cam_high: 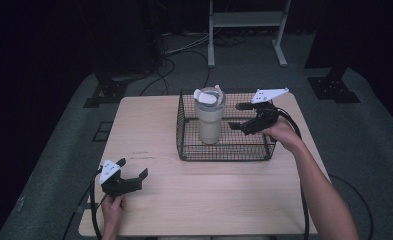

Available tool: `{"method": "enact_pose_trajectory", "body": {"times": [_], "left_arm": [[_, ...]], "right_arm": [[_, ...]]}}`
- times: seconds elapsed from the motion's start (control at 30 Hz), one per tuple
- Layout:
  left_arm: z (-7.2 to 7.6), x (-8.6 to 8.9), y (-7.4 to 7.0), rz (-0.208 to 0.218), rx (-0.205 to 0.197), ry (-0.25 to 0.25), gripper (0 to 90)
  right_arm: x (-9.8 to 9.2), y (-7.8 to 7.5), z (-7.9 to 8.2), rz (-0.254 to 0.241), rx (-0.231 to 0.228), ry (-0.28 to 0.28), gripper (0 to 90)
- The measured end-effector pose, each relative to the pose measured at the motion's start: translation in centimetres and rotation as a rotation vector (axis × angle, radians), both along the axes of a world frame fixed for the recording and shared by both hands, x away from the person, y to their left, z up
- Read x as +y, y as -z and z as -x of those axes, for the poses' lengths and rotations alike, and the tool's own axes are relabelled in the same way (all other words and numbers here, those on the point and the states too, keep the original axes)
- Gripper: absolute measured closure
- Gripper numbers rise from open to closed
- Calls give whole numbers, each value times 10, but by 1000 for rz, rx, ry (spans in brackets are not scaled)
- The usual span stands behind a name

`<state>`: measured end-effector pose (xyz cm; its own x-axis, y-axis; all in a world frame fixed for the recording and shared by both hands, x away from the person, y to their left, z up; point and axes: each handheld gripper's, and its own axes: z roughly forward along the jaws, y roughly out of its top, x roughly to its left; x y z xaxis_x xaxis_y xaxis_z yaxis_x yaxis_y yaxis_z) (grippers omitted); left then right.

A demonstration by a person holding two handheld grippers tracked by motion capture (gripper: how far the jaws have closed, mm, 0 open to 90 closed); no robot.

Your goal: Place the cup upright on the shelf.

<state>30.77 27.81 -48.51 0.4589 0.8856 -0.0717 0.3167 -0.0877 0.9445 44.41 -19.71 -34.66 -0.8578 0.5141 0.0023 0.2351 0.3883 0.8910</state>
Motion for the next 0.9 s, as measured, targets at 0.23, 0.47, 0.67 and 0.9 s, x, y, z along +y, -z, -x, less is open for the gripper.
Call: {"method": "enact_pose_trajectory", "body": {"times": [0.23, 0.47, 0.67, 0.9], "left_arm": [[0, 0, 0, -4, 1, 0, 0], [0, 0, 0, -3, 3, 1, 0], [0, 0, 0, -3, 1, 0, 0], [0, 0, 0, -8, 3, 1, 0]], "right_arm": [[-9, -2, 6, -12, -6, 8, 85], [-19, 1, 13, -11, 3, 12, 85], [-28, 5, 21, -13, 9, 14, 85], [-29, 6, 29, -11, 10, 0, 85]]}}
